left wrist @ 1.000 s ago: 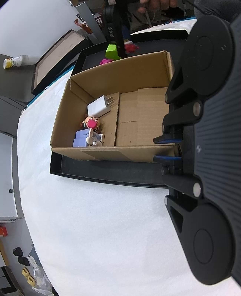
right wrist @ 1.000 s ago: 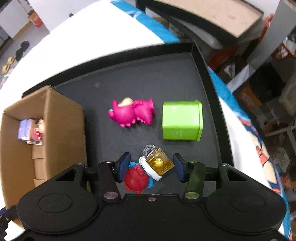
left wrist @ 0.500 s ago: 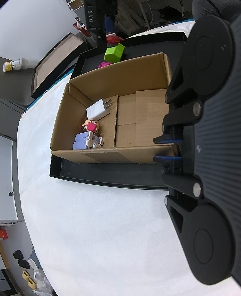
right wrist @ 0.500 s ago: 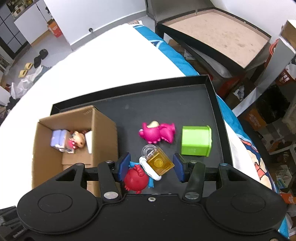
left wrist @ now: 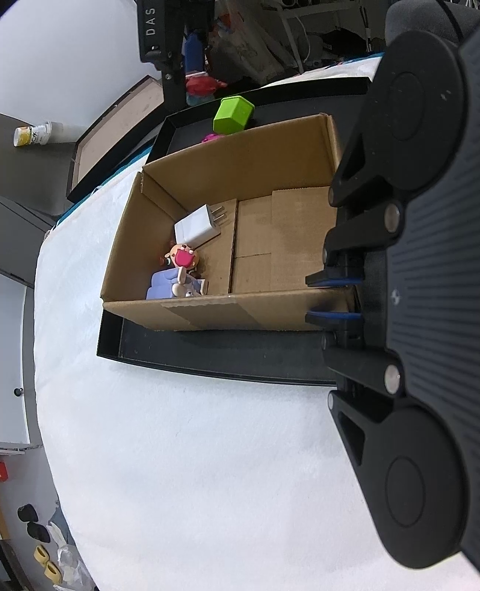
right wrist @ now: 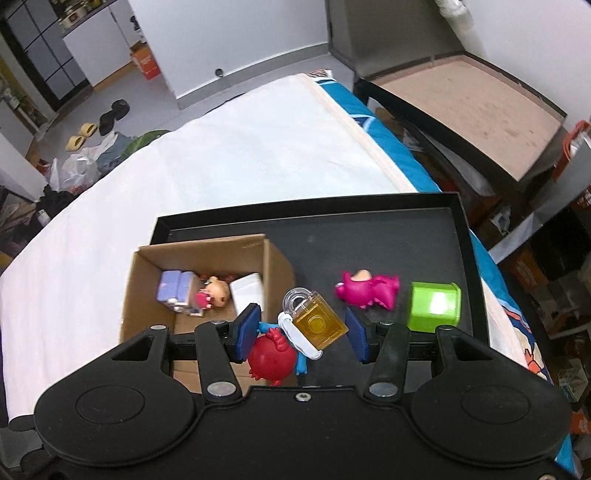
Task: Organize rigid objects
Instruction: 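Carry the red figure into the box and open the right gripper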
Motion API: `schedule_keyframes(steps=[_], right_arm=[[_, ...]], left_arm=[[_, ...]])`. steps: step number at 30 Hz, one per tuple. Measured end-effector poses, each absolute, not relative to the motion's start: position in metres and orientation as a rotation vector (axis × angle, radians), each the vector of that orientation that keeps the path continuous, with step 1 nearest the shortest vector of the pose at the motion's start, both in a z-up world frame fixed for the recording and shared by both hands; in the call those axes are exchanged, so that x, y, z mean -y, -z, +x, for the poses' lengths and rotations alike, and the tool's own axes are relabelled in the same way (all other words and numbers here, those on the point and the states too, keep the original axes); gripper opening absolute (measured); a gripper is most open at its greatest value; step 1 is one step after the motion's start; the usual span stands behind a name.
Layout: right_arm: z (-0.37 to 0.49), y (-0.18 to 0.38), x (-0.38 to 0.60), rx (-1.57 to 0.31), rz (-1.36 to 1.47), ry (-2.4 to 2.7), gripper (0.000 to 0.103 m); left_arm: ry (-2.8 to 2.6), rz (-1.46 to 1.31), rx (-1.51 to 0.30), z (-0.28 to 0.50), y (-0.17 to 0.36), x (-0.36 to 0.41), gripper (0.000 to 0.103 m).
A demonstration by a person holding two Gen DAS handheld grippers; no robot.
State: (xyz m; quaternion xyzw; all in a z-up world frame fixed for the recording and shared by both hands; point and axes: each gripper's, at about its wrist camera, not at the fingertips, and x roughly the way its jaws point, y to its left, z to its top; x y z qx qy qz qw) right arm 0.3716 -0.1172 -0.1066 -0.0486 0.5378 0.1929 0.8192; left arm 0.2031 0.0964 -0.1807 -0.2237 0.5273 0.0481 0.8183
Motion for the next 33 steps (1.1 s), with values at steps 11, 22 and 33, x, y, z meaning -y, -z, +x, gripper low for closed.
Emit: schedule_keyframes(steps=[11,22,33], right_arm=[[0.356,0.112,0.077,-1.157,-0.145,-0.477,0.049],[0.340,0.125,0.041,-1.195,-0.179,-0.538,0.049],[0.337,0.134,0.029,-1.236,-0.162,-0.530,0.050]], left_arm=[[-0.070,-0.539,-1.102,0.197,0.183,-0.107,0.013],[-0.040,-0.573,-1.085,0.195,0.187,-0.115,0.014],[-0.021,-0.598,-1.067,0.191,0.190,-0.121,0.014]])
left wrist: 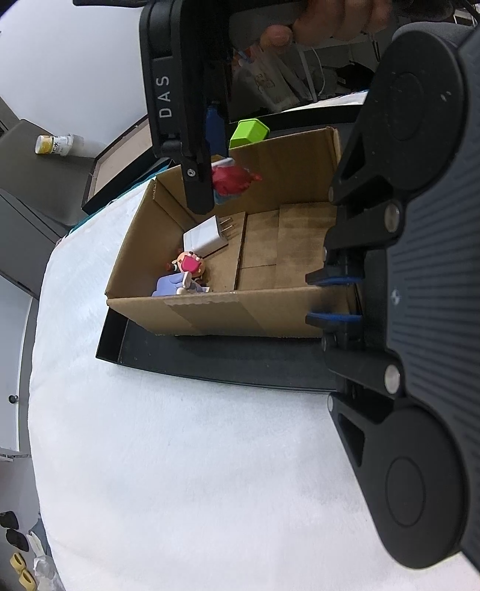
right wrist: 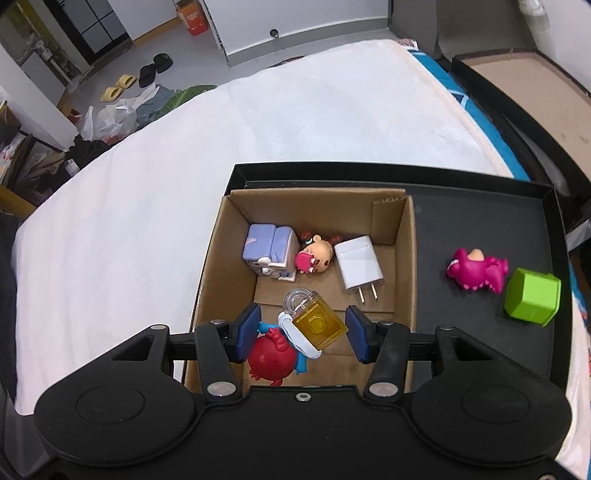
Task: Organize rigid objects
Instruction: 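Carry the red figure into the box and open the right gripper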
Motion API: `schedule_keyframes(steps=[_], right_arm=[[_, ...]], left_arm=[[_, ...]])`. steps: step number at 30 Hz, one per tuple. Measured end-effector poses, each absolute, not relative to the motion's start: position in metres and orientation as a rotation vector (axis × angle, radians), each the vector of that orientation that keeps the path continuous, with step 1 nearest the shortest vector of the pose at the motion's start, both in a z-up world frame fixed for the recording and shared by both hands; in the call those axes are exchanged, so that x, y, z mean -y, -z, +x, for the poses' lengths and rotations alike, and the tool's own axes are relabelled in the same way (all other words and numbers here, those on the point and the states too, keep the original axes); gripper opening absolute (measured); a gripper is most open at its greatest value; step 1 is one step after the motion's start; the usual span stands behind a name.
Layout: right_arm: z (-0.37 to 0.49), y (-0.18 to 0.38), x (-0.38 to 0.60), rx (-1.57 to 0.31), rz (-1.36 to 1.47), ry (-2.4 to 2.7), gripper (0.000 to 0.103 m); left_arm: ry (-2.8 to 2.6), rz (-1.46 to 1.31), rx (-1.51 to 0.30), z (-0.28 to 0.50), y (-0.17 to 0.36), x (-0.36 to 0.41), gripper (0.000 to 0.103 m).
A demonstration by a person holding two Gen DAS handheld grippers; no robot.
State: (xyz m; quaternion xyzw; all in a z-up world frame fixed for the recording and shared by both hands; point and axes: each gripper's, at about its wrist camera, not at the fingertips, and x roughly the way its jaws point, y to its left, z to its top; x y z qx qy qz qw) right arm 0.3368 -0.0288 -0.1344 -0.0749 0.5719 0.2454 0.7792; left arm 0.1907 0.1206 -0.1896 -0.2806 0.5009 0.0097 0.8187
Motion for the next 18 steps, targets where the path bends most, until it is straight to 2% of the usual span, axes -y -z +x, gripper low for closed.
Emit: schedule_keyframes(steps=[16,18], right_arm=[[0.338,0.163,0.016,-1.319,-0.095,-0.513,0.050],[0.340,0.164,0.015,-1.320,-0.075,-0.524,0.058]], left_arm=[[-0.014,-0.597,-1.062,0.190,0.190,-0.121,0.015],[-0.015,-0.596,-1.062,0.190,0.190,-0.121,0.015]])
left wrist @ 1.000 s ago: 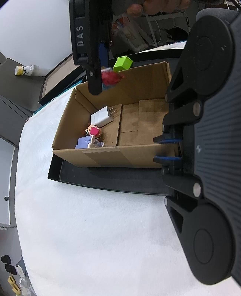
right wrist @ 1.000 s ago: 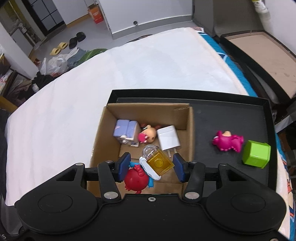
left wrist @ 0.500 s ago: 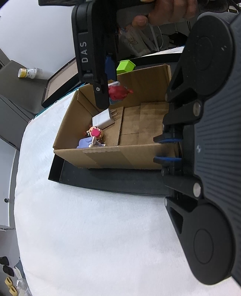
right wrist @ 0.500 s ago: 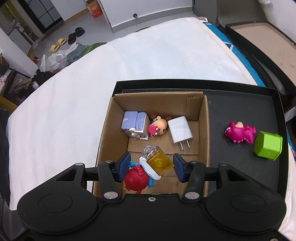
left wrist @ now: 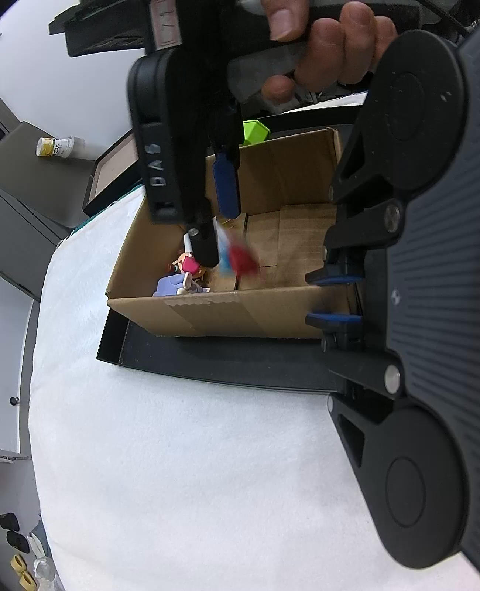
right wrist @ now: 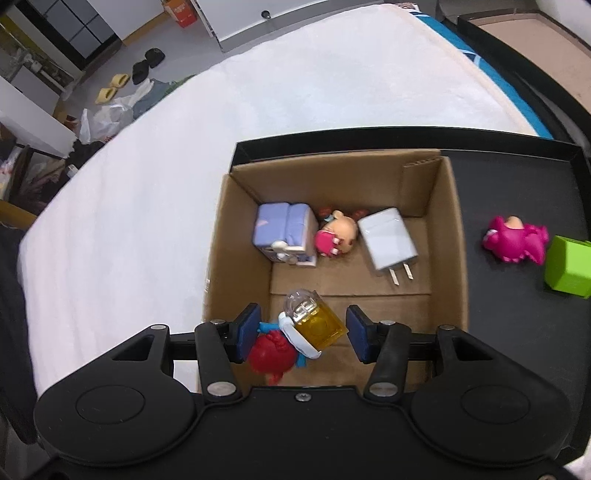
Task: Organize rigid objects
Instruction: 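Carry the red figure into the box and open the right gripper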
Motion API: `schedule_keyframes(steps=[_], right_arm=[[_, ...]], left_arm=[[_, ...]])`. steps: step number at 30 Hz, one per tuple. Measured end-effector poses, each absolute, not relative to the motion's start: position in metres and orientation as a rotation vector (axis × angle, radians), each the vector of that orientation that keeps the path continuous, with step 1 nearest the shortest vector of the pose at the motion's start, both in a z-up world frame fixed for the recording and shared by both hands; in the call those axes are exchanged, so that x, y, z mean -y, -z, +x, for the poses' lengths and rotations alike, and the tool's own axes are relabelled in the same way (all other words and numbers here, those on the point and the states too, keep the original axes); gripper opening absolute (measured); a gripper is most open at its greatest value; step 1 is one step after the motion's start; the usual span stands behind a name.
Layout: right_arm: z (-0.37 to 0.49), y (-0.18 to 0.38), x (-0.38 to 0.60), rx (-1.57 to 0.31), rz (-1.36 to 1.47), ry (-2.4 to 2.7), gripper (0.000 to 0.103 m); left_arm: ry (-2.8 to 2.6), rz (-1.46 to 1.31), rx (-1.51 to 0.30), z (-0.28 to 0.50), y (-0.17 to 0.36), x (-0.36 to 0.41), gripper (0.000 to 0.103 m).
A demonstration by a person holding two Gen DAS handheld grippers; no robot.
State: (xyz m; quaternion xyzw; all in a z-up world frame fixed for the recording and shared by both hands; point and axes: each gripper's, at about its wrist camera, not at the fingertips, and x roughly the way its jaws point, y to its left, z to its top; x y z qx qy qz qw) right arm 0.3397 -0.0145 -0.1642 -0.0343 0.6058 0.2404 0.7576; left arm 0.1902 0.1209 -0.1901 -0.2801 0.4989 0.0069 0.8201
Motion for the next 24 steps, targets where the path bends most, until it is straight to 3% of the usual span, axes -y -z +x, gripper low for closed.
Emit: schedule_keyframes(steps=[24], right_arm=[[0.357,0.116,0.088,-1.212,-0.021,-0.530,0.071]], left_arm=[[-0.053,-0.522,-1.090,0.197,0.187,-0.109,0.014]])
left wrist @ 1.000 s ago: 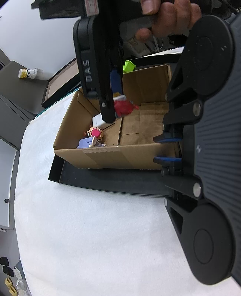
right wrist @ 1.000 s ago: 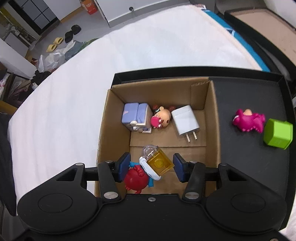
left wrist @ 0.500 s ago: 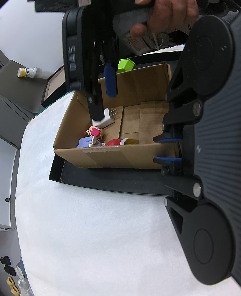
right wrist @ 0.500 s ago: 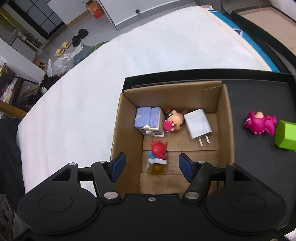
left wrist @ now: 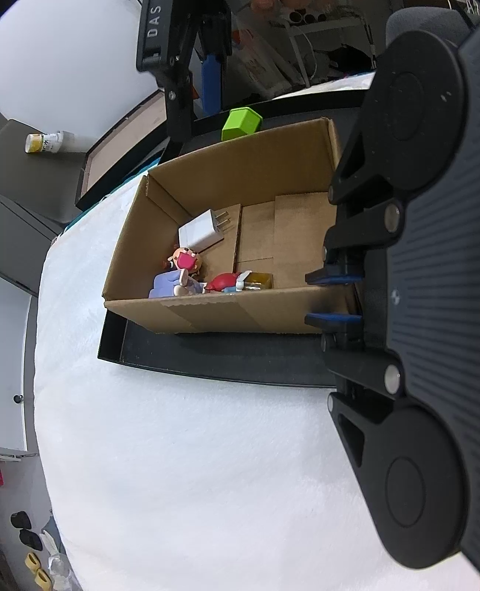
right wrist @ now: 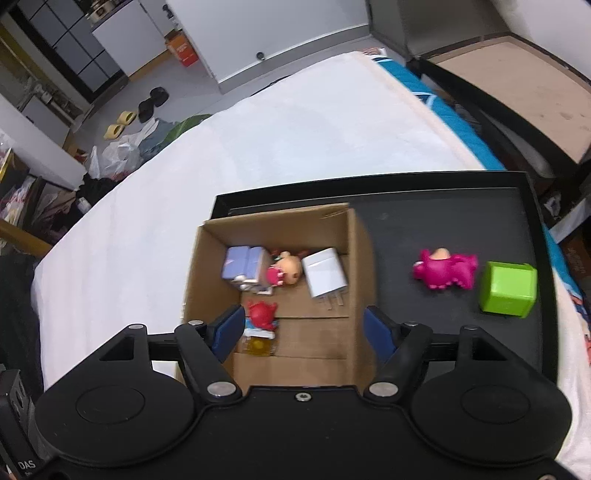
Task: Organize rigid objects
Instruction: 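Carry the red figure into the box and open the right gripper, then move the right gripper to the green cube box and grasp it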
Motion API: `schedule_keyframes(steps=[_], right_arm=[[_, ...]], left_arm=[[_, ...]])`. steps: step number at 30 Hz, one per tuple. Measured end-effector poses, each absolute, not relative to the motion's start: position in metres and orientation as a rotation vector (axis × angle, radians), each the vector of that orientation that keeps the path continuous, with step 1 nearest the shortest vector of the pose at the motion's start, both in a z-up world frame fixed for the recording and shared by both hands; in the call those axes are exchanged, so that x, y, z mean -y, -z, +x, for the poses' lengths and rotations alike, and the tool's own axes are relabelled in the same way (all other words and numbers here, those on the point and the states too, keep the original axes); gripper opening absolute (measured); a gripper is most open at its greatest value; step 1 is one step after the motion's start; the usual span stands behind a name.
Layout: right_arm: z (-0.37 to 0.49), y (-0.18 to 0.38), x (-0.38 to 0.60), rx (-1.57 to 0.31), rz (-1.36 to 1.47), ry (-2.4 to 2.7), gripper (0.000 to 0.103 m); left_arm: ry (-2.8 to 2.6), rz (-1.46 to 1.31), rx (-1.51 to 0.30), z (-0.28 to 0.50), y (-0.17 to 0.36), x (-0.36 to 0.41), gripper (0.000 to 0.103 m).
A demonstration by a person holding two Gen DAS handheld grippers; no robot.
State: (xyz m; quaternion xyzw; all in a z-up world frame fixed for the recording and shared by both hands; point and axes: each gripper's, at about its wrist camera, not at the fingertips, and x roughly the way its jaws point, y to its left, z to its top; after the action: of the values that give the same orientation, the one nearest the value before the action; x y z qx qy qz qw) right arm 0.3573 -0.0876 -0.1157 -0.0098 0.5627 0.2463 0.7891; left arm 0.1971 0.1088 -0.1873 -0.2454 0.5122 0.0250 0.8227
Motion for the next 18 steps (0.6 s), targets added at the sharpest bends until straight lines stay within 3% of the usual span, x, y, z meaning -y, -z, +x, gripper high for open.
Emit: schedule_keyframes(steps=[18], right_arm=[[0.390,0.122,0.168,-1.184,0.011,-0.408,0.072]], left_arm=[[-0.099,-0.462,-1.113,0.203,0.184,-0.098,0.014]])
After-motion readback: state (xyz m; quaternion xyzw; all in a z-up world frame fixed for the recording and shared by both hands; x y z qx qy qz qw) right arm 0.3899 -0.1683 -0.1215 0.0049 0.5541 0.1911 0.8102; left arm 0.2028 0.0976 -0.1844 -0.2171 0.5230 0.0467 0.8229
